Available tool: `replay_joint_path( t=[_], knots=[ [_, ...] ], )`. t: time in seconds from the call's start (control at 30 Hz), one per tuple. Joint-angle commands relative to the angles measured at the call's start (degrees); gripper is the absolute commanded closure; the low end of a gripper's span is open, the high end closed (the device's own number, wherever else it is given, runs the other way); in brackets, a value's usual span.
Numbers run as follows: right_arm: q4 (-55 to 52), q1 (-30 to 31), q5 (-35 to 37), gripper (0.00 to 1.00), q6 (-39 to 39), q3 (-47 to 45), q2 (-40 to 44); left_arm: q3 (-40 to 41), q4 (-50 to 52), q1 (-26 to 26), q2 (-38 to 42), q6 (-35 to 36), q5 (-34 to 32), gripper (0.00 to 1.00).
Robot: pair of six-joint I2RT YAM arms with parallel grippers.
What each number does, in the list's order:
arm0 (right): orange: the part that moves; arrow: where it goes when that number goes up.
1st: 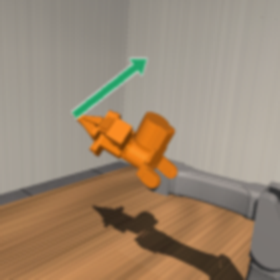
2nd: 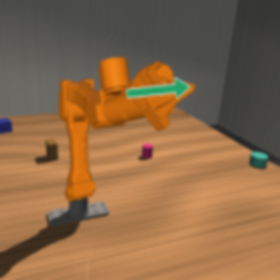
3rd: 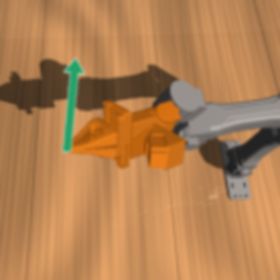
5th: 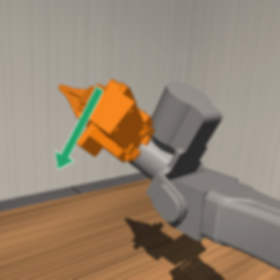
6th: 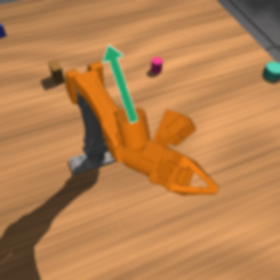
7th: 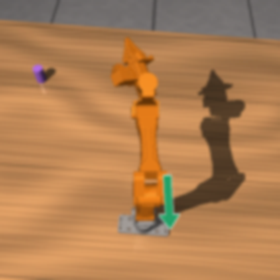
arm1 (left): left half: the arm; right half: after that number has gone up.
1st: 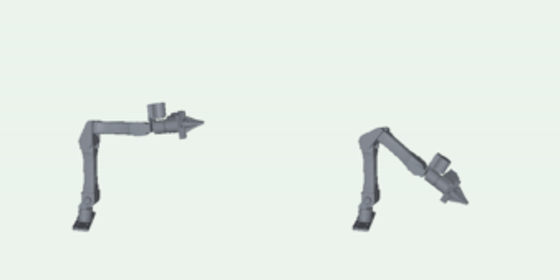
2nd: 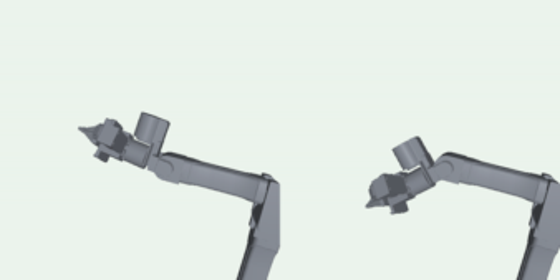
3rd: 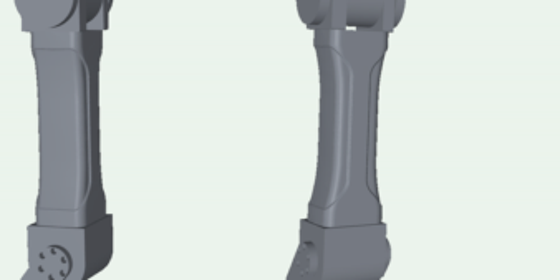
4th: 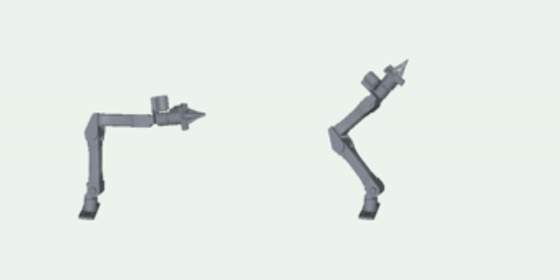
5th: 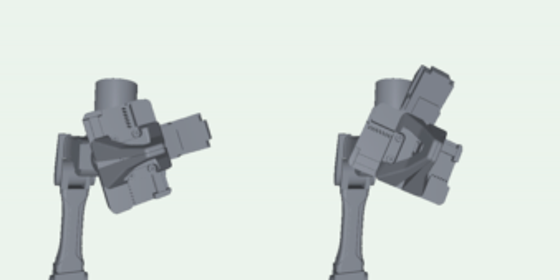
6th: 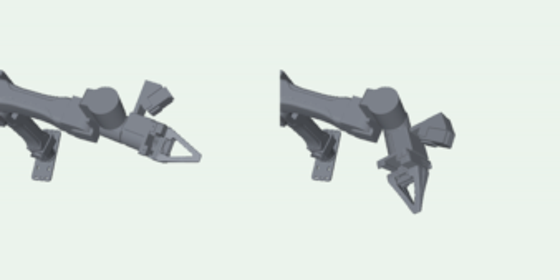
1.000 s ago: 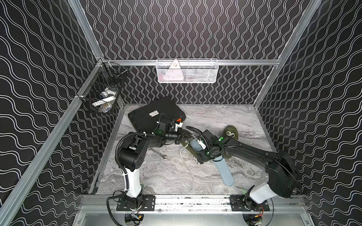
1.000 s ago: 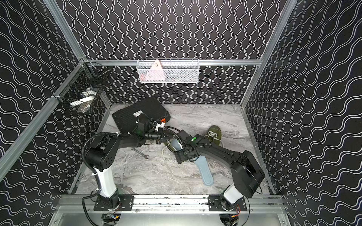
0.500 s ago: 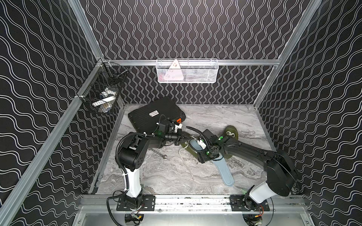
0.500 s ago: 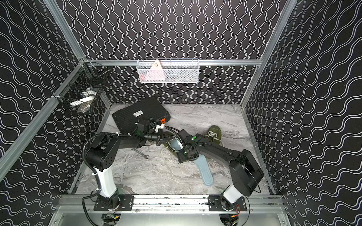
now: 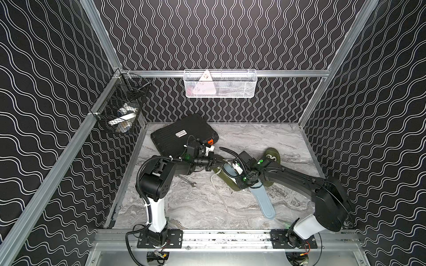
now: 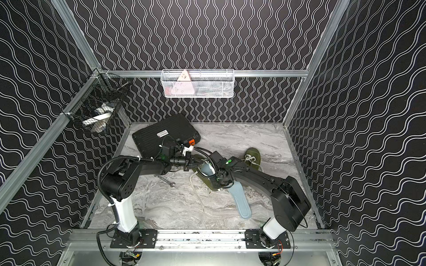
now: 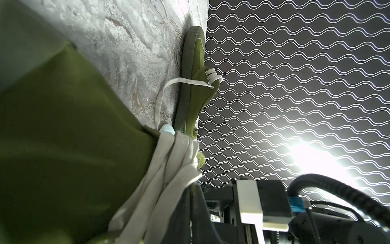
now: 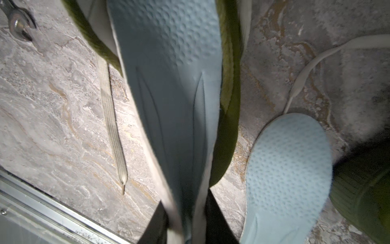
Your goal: Insert the insole into the shoe
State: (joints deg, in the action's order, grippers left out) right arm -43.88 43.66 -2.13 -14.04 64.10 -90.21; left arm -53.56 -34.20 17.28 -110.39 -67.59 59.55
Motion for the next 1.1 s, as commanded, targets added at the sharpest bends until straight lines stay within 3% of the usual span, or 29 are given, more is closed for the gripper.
replay_joint_path(
  t=[0.0,0.2,0.37,0.5,0.67,0.97,1.07],
  knots=[
    [0.37,0.08,2.48,0.81,0.9,0.42,0.53,-0.05,-3.86,-0.05,-0.14,-1.22,0.66,1.0],
    [0.09,0.49,3.19,0.92,2.17,3.86,-0.6,0.12,-4.54,0.12,-0.2,-1.84,0.59,1.0],
    [-5.35,2.11,8.96,0.95,3.82,8.08,-4.69,0.56,-5.46,0.3,-0.75,-2.44,0.49,1.0],
    [-11.16,3.91,15.52,0.95,4.82,11.02,-7.87,0.39,-5.31,0.3,-1.1,-2.49,0.44,1.0],
    [-15.01,5.32,18.91,0.92,5.28,12.55,-8.09,-0.62,0.64,0.3,-1.06,1.8,-0.36,1.0],
    [-21.2,6.84,20.65,0.84,5.25,14.05,-8.49,-3.61,12.82,0.26,-0.55,10.14,-1.89,1.0],
    [-19.65,6.8,19.67,0.85,5.87,13.06,-7.45,-2.65,8.85,0.3,-0.79,7.19,-1.24,1.0]
  ],
)
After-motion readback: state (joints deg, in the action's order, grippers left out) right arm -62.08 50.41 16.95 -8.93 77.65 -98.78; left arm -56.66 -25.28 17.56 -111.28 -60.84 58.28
